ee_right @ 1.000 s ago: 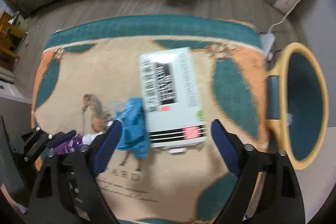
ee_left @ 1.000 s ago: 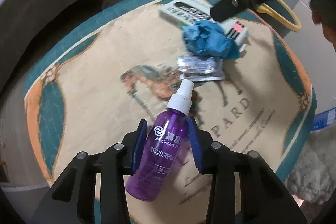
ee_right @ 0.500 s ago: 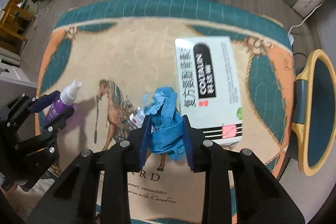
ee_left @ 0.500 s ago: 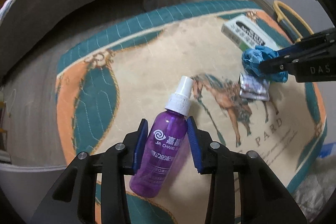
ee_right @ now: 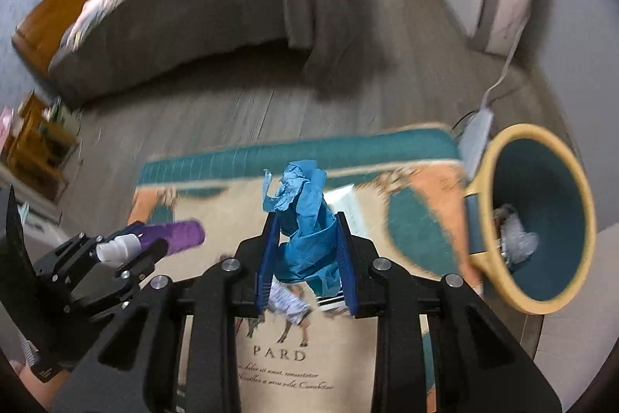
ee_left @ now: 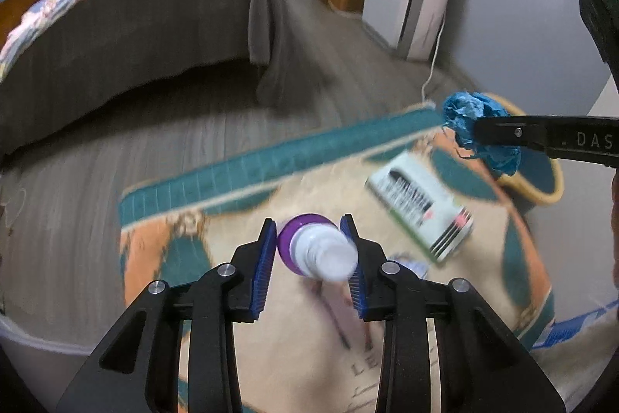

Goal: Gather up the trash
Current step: 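Carry the purple bottle and blue glove over the bin and release both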

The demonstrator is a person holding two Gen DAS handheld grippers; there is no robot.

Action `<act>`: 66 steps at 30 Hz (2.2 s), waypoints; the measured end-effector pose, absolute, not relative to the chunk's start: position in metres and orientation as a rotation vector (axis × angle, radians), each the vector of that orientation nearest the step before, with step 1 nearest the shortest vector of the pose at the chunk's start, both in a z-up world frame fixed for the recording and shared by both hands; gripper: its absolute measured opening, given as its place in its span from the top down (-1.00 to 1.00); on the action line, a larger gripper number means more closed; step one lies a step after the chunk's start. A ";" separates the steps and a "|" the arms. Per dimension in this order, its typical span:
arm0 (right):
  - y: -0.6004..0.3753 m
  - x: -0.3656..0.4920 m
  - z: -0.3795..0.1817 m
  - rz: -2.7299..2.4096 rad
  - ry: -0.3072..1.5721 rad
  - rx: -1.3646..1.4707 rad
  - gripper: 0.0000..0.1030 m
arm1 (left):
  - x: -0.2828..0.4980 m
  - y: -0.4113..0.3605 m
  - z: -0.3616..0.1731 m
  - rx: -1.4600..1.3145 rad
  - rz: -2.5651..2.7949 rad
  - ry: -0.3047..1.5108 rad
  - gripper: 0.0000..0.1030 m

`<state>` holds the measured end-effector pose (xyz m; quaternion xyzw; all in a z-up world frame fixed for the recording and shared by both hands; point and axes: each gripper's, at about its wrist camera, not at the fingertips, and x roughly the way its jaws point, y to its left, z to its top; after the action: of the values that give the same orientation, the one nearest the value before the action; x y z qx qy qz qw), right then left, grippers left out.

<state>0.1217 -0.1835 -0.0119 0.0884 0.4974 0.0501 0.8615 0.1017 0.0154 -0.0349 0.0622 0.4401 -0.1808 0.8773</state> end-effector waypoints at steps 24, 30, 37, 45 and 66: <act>-0.262 0.115 0.001 0.042 0.975 0.149 0.46 | 0.096 -0.059 -0.034 0.208 -0.401 0.908 0.32; -0.291 0.115 -0.004 0.015 0.980 0.160 0.46 | 0.090 -0.080 -0.035 0.234 -0.426 0.909 0.32; -0.321 0.115 -0.009 -0.012 0.985 0.221 0.45 | 0.079 -0.106 -0.023 0.225 -0.452 0.886 0.32; -0.346 0.115 -0.011 -0.039 0.978 0.255 0.45 | 0.076 -0.152 -0.024 0.208 -0.511 0.900 0.32; -0.463 0.098 -0.048 -0.331 0.988 0.506 0.45 | 0.116 -0.282 -0.021 0.286 -0.686 0.881 0.32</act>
<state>0.0980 -0.4630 -0.0479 0.2391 0.4668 -0.1566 0.8369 0.1156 -0.2821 -0.0211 0.1352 0.4163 -0.3245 0.8385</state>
